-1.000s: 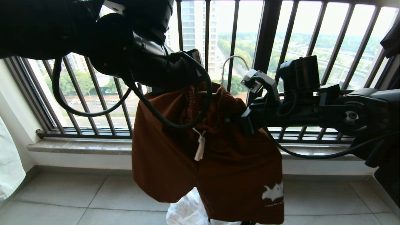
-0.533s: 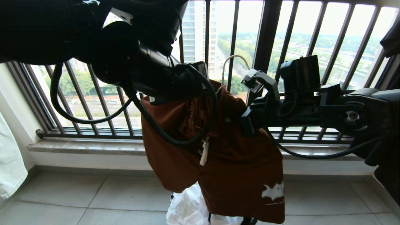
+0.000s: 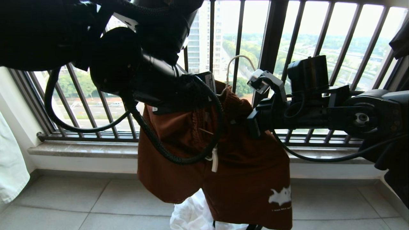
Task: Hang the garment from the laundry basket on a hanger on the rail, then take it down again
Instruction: Hang the clothes on the clothes rack
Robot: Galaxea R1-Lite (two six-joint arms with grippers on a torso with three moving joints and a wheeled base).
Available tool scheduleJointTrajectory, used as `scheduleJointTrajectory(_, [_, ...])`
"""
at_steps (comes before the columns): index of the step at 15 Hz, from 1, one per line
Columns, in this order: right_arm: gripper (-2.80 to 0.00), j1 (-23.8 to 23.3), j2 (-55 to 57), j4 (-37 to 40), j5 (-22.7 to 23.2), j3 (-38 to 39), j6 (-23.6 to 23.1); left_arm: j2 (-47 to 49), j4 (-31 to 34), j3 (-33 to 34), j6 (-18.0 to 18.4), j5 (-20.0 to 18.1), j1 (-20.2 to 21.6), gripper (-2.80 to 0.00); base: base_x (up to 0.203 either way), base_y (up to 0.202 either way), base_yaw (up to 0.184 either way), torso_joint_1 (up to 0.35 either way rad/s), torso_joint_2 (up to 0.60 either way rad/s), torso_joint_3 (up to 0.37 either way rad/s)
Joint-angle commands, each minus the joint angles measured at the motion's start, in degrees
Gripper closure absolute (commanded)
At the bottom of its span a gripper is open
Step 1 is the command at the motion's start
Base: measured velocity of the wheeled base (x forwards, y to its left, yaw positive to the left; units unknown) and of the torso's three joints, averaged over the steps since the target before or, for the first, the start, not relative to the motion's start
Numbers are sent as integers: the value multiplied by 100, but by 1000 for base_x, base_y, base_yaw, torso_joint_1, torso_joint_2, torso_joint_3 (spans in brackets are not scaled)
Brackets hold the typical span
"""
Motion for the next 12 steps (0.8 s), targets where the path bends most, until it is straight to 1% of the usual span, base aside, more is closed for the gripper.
scheduleJointTrajectory(1, [0, 1, -9, -6, 13, 1, -10, -67, 138, 6, 13, 29, 1, -280, 0, 0, 0, 0, 0, 0])
scheduleJointTrajectory(4, [0, 1, -13, -6, 13, 1, -10, -162, 482, 6, 13, 29, -8, -280, 0, 0, 0, 0, 0, 0])
scheduleJointTrajectory(9, [0, 1, -45, -6, 13, 13, -10, -708, 513, 238, 41, 38, -15, -280, 0, 0, 0, 0, 0, 0])
scheduleJointTrajectory(12, [0, 1, -44, -6, 13, 10, -10, -1093, 515, 303, 65, 38, -139, -280, 0, 0, 0, 0, 0, 0])
